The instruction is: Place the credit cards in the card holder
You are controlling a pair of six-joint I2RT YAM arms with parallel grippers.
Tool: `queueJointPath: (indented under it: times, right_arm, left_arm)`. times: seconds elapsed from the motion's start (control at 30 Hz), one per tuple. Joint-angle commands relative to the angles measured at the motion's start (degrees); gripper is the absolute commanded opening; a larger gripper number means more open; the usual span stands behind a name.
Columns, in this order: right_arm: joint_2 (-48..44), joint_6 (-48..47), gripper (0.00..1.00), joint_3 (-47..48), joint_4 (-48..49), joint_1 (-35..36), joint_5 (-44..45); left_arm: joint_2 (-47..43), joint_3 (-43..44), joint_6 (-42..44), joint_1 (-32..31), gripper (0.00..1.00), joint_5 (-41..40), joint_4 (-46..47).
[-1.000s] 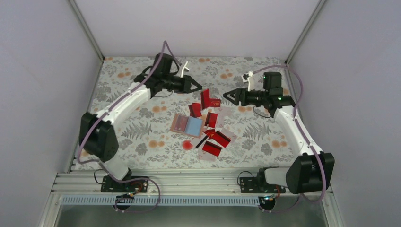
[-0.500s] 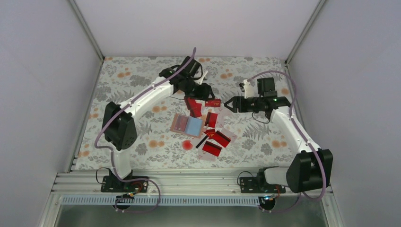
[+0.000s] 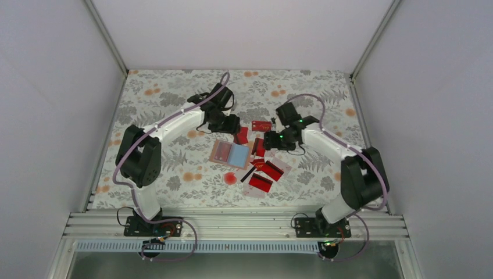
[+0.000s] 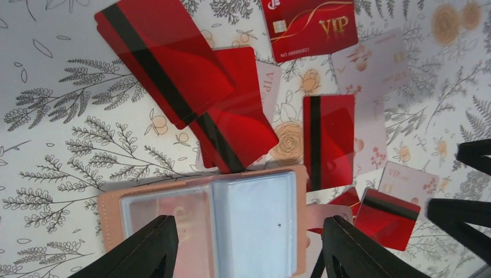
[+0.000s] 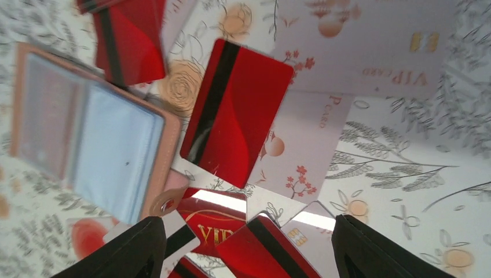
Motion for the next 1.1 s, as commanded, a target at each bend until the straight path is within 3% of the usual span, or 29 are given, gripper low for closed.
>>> queueJointPath:
  times: [0.0, 0.4, 0.73, 0.93, 1.07]
  right_arm:
    - [5.38, 12.92, 0.74, 5.46, -3.31, 5.91, 12.50]
    - [27.53, 22.24, 0.76, 21.13, -14.40, 10.89, 21.44]
    - [33.99, 23.63, 0.76, 29.69, -15.71, 11.00, 19.06]
    - [36.08, 26.35, 0.74, 28.73, -16.04, 10.99, 17.75]
    - [35.87, 27.98, 0.63, 23.80, -14.50, 10.82, 17.12]
  left_arm:
    - [-3.25, -4.00, -1.62, 1.77, 0.63, 0.41, 4.76]
    - [-14.44, -20.27, -0.82, 8.28, 0.62, 3.72, 9.60]
    - [-18.66, -25.23, 1.14, 9.22, 0.61, 4.31, 9.73]
    - [-19.00, -25.95, 3.41, 10.59, 0.61, 4.91, 9.32]
    - [-19.34, -27.55, 3.57, 11.17, 0.61, 5.85, 10.40]
